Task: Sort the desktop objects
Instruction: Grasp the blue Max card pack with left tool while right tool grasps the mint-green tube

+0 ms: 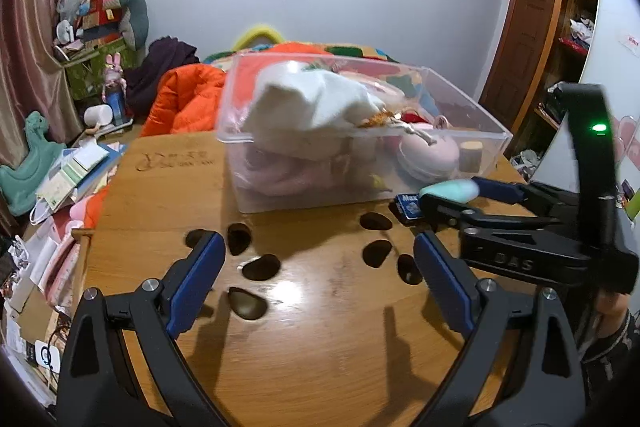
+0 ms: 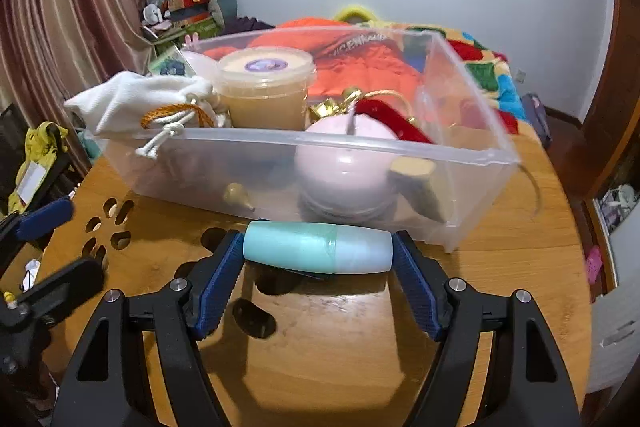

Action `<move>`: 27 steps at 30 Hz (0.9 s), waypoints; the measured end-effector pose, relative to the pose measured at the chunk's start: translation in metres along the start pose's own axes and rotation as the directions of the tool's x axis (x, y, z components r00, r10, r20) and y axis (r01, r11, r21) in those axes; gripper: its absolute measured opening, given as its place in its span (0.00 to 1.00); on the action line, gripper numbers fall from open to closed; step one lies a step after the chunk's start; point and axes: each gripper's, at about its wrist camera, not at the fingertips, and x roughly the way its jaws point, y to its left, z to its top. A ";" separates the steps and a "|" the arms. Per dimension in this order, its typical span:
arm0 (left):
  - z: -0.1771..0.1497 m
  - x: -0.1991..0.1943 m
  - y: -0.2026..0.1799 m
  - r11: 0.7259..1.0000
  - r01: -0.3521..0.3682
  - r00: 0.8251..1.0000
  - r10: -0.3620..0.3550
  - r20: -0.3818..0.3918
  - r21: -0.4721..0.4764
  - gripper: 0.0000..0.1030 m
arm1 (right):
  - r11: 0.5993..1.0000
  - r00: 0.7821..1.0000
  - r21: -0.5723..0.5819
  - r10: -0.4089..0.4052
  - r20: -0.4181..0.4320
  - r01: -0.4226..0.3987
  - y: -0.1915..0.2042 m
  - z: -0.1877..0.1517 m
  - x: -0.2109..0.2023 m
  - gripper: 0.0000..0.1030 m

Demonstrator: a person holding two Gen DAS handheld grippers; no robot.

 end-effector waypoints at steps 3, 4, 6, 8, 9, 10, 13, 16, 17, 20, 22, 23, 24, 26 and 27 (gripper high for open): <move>0.002 0.009 -0.013 1.000 0.005 1.000 -0.004 -0.021 0.013 0.93 | 1.000 1.000 0.014 0.005 0.031 -0.006 -0.012 -0.003 -0.015 0.69; 0.003 0.014 -0.020 1.000 0.003 1.000 -0.003 -0.030 0.019 0.93 | 1.000 0.999 0.021 0.002 0.042 -0.003 -0.017 -0.004 -0.021 0.69; 0.004 0.020 -0.030 1.000 0.008 0.999 -0.007 -0.045 0.021 0.93 | 1.000 0.998 0.029 -0.012 0.062 0.010 -0.026 -0.005 -0.030 0.69; 0.006 0.030 -0.043 1.000 0.018 0.997 -0.016 -0.070 0.023 0.93 | 0.999 0.996 0.039 -0.016 0.082 0.013 -0.036 -0.005 -0.039 0.69; 0.007 0.033 -0.049 1.000 0.017 0.997 -0.015 -0.078 0.024 0.93 | 0.999 0.996 0.045 -0.013 0.089 0.009 -0.039 -0.005 -0.041 0.69; 0.008 0.036 -0.052 1.000 0.015 0.997 -0.013 -0.082 0.025 0.93 | 0.999 0.995 0.050 -0.008 0.095 0.003 -0.043 -0.006 -0.044 0.69; 0.012 0.048 -0.070 0.999 0.006 0.994 -0.001 -0.105 0.043 0.93 | 0.998 0.993 0.058 0.000 0.116 -0.007 -0.053 -0.006 -0.052 0.69; 0.014 0.057 -0.086 0.997 -0.014 0.993 0.022 -0.113 0.078 0.93 | 0.998 0.991 0.063 0.015 0.132 -0.023 -0.063 -0.007 -0.057 0.69; 0.015 0.061 -0.092 0.996 -0.018 0.993 0.028 -0.115 0.090 0.93 | 0.997 0.990 0.066 0.023 0.138 -0.032 -0.066 -0.008 -0.058 0.69; 0.017 0.069 -0.105 0.994 -0.028 0.991 0.042 -0.127 0.109 0.86 | 0.996 0.988 0.078 0.038 0.149 -0.050 -0.073 -0.010 -0.061 0.69; 0.018 0.076 -0.109 0.993 -0.027 0.988 0.044 -0.146 0.111 0.74 | 0.995 0.987 0.086 0.045 0.155 -0.059 -0.078 -0.011 -0.063 0.69; 0.019 0.081 -0.111 0.993 -0.028 0.985 0.046 -0.165 0.113 0.70 | 0.994 0.986 0.087 0.050 0.157 -0.064 -0.079 -0.011 -0.063 0.69; 0.020 0.082 -0.113 0.992 -0.040 0.985 0.059 -0.161 0.120 0.68 | 0.994 0.986 0.088 0.052 0.159 -0.067 -0.080 -0.012 -0.064 0.69; 0.021 0.083 -0.115 0.991 -0.040 0.985 0.060 -0.159 0.126 0.62 | 0.993 0.985 0.093 0.060 0.164 -0.076 -0.082 -0.012 -0.065 0.69; 0.021 0.084 -0.116 0.991 -0.044 0.985 0.064 -0.158 0.129 0.58 | 0.992 0.984 0.096 0.065 0.166 -0.082 -0.083 -0.012 -0.065 0.69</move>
